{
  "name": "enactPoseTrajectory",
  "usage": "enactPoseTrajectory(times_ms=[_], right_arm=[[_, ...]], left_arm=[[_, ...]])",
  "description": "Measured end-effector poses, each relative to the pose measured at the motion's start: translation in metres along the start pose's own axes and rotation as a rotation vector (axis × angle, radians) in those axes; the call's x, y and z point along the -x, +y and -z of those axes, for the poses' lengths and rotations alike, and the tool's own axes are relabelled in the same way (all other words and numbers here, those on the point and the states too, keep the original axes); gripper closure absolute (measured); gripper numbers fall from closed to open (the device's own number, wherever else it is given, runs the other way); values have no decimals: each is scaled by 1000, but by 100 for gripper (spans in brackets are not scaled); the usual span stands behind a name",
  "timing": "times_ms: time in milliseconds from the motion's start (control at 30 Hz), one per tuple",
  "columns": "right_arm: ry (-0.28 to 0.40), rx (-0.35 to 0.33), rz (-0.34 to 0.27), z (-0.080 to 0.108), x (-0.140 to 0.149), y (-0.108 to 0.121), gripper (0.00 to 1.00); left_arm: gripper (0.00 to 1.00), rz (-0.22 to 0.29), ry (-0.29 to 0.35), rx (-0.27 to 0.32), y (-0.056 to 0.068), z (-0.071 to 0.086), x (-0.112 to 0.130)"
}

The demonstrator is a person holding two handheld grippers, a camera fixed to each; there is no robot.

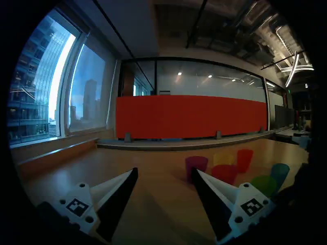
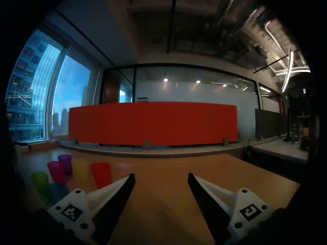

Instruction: Pour water

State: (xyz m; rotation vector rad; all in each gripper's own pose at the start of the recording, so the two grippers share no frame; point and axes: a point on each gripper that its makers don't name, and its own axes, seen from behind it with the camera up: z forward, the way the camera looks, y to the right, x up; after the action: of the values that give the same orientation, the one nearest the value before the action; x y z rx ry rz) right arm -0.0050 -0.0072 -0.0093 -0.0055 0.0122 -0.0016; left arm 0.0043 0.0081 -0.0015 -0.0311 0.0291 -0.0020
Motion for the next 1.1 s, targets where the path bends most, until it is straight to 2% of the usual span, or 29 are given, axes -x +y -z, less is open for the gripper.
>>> enactPoseTrajectory(times_ms=[1100], right_arm=[[-6, 4, 1, 1, 1, 0, 0]], left_arm=[[4, 0, 0, 0, 0, 0, 0]])
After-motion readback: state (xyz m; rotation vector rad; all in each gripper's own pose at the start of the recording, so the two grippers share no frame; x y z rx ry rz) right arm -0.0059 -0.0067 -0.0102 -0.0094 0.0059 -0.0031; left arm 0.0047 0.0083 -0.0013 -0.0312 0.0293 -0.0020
